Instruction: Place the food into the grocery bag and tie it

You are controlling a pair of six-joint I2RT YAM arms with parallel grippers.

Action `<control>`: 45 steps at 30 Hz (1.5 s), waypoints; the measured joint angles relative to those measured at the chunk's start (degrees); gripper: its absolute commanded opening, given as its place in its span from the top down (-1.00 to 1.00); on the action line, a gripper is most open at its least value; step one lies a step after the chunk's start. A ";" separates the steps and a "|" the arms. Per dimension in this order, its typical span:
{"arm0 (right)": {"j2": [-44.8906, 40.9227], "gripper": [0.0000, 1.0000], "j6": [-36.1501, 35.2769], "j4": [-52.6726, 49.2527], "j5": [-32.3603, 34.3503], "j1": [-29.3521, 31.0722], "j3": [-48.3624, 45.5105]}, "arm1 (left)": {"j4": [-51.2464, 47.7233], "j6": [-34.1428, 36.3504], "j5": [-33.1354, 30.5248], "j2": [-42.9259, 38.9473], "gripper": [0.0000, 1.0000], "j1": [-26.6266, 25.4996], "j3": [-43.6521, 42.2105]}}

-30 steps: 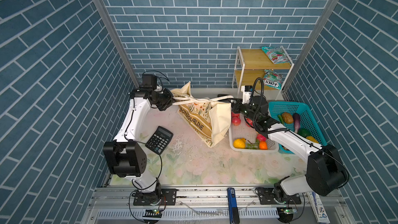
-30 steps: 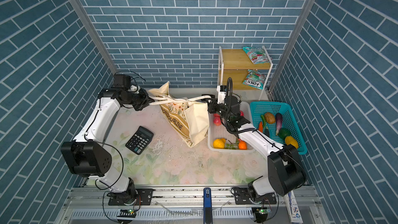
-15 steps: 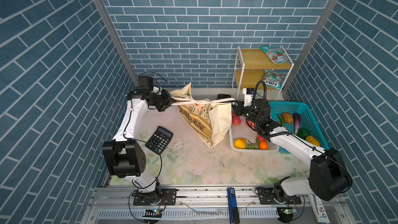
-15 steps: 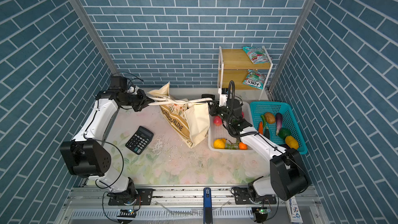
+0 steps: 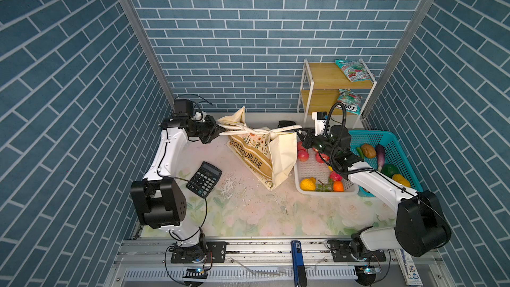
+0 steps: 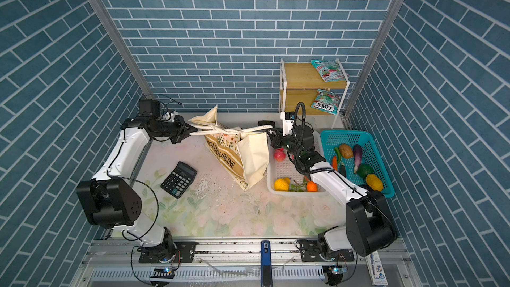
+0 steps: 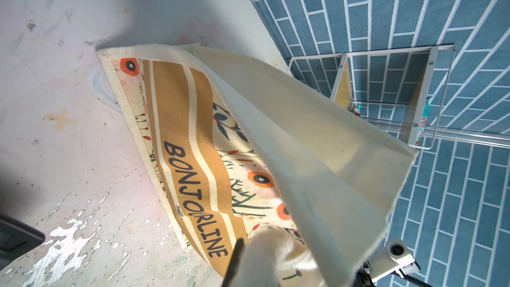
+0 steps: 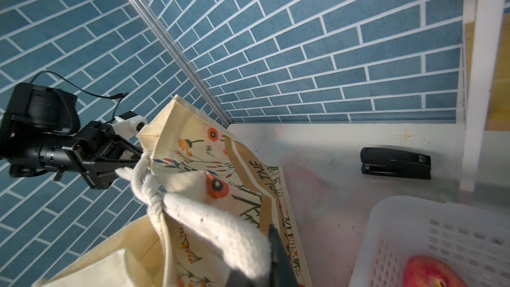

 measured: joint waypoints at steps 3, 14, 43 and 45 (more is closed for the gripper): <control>1.66 1.00 -0.50 0.70 -3.91 -1.05 1.31 | 2.36 -0.22 1.09 -0.09 1.00 0.11 -0.96; 9.75 1.00 -9.18 -6.10 -9.64 -1.77 16.46 | 7.39 0.44 -7.43 -0.09 1.00 -3.45 3.17; 14.95 0.70 -20.83 -14.86 -10.86 2.86 29.46 | 8.72 1.46 -18.91 -0.07 0.93 -11.37 8.83; 14.95 0.64 -20.92 -14.86 -10.82 2.91 29.49 | 8.61 1.46 -19.06 -0.07 0.91 -11.41 8.81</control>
